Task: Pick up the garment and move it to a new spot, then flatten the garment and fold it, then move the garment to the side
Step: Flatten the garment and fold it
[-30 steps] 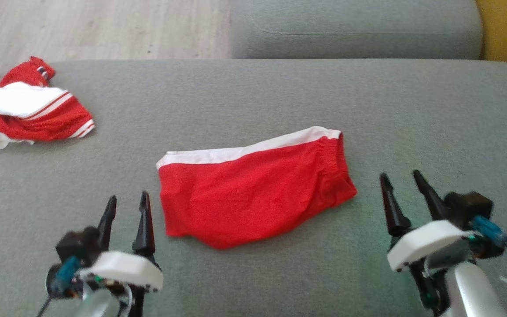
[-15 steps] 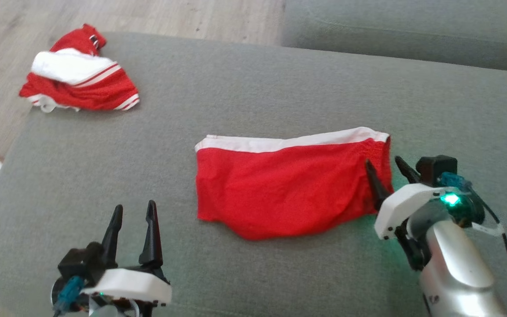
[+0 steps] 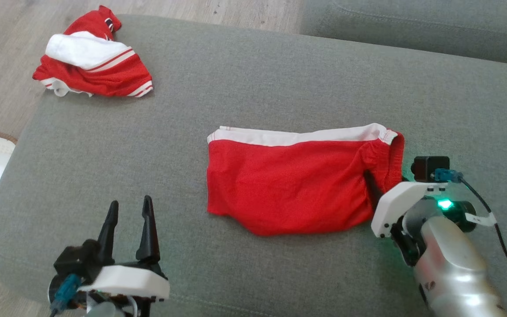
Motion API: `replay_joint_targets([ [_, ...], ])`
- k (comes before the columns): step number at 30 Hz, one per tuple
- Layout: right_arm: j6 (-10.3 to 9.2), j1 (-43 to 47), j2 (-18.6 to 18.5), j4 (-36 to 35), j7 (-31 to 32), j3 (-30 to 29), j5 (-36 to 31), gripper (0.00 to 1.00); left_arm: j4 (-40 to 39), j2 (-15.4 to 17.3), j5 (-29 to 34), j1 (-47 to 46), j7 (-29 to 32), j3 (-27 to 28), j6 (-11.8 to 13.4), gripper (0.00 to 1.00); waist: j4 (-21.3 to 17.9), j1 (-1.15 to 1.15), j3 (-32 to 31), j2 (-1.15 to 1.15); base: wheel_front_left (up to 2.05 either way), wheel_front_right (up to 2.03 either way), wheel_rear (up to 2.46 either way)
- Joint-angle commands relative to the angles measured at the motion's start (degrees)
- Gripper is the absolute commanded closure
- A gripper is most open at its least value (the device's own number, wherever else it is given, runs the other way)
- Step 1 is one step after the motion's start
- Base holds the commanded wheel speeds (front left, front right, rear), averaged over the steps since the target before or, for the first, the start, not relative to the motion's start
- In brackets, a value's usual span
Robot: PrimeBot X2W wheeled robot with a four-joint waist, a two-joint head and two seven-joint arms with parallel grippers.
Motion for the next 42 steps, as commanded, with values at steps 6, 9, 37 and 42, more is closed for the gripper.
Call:
replay_joint_targets([
  [6,0.42,-3.4,0.1,1.6,-2.2,4.6,4.6,1.0,-1.7,0.3,1.2,-2.1,-0.6,3.0,-0.4,0.0,-0.8,0.0,0.4,0.0,0.0,0.0,0.0],
  [9,0.42,-4.4,0.1,2.5,-3.6,5.1,6.7,1.0,-1.8,0.4,1.6,-2.2,-0.6,3.0,-0.4,0.0,-1.8,0.0,0.1,0.0,0.0,0.0,0.0],
  [37,0.42,1.2,-2.3,-12.5,2.4,4.2,21.7,1.0,-3.9,0.1,1.9,-1.5,0.0,1.5,0.1,0.0,-11.3,0.0,-2.4,0.0,0.0,0.0,0.0],
  [42,0.42,1.7,-0.7,-18.5,4.4,7.4,21.5,1.0,-4.0,-0.1,1.7,-1.7,0.1,1.1,-0.2,0.0,-10.2,0.0,-2.7,0.0,0.0,0.0,0.0],
])
